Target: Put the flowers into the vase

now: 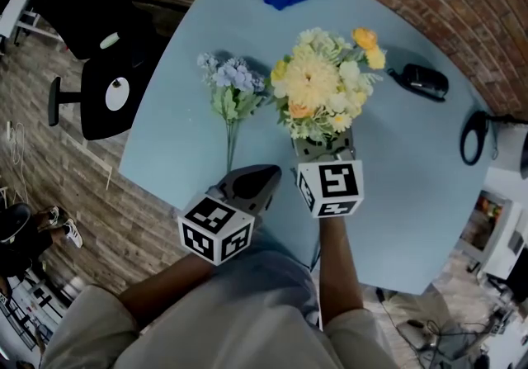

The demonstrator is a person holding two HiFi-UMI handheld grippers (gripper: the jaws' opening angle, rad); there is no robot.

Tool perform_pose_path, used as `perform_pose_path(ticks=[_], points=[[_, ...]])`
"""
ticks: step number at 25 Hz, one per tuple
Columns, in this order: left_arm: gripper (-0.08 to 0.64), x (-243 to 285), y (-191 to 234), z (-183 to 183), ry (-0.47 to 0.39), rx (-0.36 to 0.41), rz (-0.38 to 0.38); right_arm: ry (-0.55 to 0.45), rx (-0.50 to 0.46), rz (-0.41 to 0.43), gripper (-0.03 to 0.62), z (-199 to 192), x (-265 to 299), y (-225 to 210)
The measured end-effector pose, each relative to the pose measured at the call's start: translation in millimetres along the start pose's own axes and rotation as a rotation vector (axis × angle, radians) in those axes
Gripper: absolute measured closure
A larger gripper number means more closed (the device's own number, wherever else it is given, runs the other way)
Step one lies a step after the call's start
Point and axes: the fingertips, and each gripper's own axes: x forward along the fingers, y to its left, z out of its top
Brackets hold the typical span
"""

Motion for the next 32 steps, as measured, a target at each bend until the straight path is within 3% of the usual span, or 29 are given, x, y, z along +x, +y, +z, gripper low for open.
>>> perform_pose_path(ticks=[17,32], points=[[0.540,-2.8,-4.4,1.9,-0.023,0.003,0.009,-0.005,0.075,-0.024,0.413,-11.0,-26.0,-1.7],[0.540,-13.6,-15.2,6.9,-0.080,0.014,0.020,-0.017,0.124,-0.006,0.414,-23.8,-75.6,22.7]])
